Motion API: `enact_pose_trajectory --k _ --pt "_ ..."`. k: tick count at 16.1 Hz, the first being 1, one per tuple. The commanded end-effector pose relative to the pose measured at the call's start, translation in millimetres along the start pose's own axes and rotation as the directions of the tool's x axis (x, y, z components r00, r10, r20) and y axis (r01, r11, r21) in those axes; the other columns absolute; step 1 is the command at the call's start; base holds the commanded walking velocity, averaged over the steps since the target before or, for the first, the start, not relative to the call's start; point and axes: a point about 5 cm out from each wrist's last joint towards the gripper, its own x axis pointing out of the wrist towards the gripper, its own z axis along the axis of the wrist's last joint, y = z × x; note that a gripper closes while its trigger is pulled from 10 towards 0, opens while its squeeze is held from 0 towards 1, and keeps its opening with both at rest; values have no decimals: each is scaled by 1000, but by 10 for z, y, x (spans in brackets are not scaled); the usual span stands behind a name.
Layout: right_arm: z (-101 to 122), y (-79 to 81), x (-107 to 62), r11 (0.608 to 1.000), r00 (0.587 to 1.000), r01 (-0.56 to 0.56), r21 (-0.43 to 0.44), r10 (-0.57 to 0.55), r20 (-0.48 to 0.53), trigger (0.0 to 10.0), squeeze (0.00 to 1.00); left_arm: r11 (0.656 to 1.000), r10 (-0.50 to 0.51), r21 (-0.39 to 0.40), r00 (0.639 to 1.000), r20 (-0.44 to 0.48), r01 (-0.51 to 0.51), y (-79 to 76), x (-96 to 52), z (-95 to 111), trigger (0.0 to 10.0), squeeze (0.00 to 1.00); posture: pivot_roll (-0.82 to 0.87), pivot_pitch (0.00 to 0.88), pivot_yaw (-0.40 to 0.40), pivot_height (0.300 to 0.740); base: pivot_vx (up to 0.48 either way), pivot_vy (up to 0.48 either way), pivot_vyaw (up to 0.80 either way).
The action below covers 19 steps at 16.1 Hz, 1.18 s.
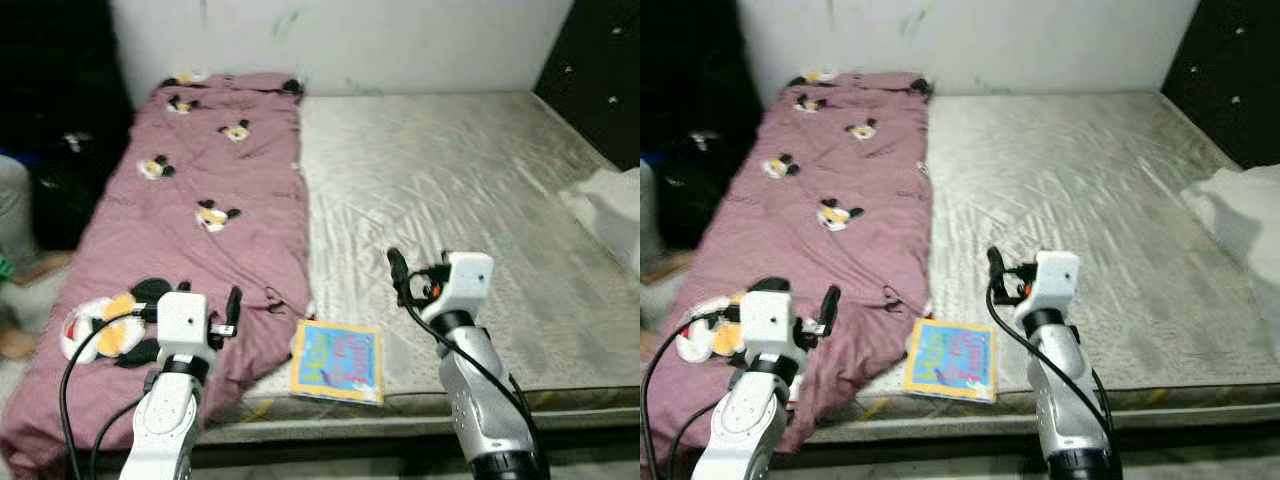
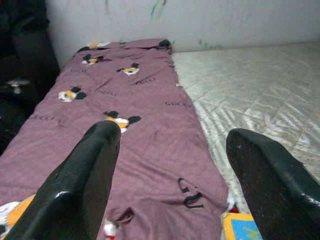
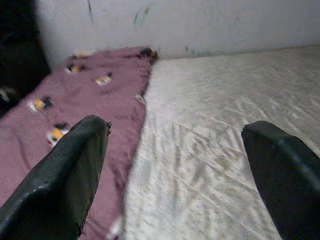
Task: Clean up the room
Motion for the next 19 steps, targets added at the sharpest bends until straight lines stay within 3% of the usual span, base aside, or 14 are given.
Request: enact_pose_trajectory --k 1,3,8,10,12,15,16,19 --pt "16 4 -6 1000 1000 -9 -18 9 5 10000 0 1000 23 21 1000 16 -23 55 -18 28 10000 0 62 64 -2 740 0 0 0" --pt "-62 -137 -69 996 1000 25 -90 -26 -14 10000 0 989 133 56 990 49 -136 277 -123 78 10000 0 61 60 -4 740 0 0 0" --pt "-125 -295 -135 982 998 54 -181 -61 -34 10000 0 975 195 99 980 32 -197 370 -310 1 10000 0 70 56 -18 740 0 0 0" --pt "-116 -374 -175 981 997 58 -185 -66 -38 10000 0 973 211 91 977 11 -212 425 -371 -33 10000 0 71 57 -22 740 0 0 0" --pt "-56 -474 -336 988 996 70 -134 -78 -53 10000 0 969 214 123 976 29 -216 462 -479 44 10000 0 74 57 -27 740 0 0 0" --pt "35 -386 -659 995 997 41 -89 -47 -68 10000 0 967 219 130 975 25 -220 479 -675 92 10000 0 55 56 -24 740 0 0 0" --pt "-34 -289 -815 991 996 -11 -131 -1 -89 10000 0 967 227 120 974 8 -226 453 -694 46 10000 0 53 50 -26 740 0 0 0" --pt "-53 -281 -773 994 993 17 -108 -29 -112 10000 0 975 200 98 980 15 -201 373 -582 72 10000 0 50 39 -24 740 0 0 0"
